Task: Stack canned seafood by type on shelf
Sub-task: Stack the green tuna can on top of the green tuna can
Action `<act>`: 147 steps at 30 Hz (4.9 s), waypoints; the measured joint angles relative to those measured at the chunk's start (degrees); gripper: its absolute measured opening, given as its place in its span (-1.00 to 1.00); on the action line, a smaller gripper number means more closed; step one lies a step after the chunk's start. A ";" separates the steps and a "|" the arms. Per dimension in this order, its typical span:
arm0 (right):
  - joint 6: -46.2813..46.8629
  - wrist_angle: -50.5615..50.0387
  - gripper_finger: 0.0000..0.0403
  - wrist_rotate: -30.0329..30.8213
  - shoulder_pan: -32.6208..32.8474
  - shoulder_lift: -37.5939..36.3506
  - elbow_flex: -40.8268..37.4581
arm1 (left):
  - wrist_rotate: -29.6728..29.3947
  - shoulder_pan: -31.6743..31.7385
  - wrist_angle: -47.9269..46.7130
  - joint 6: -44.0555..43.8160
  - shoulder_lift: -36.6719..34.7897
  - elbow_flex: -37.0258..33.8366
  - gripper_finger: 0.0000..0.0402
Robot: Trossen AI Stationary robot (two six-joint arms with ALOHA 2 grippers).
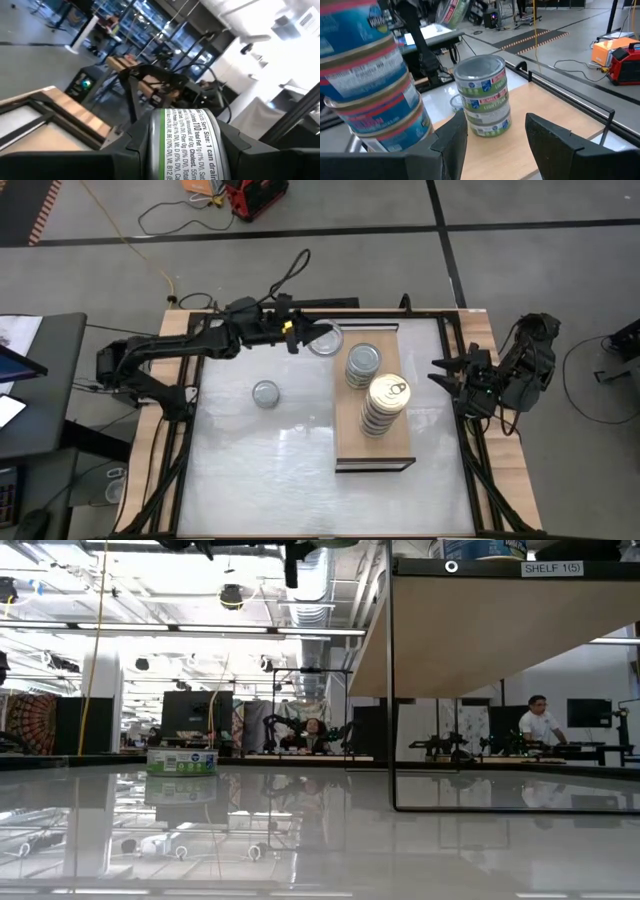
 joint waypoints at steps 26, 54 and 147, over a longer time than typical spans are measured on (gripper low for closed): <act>0.61 5.73 0.12 0.50 0.00 0.17 6.25 | 9.92 0.80 13.33 -12.42 19.67 12.29 -0.33; -2.39 5.55 0.12 0.50 0.00 0.17 6.25 | 3.19 -2.45 4.64 -5.52 19.91 13.07 -0.22; -2.58 5.89 0.12 0.46 0.02 0.44 6.25 | -8.25 -2.97 -33.86 31.09 13.15 21.20 0.36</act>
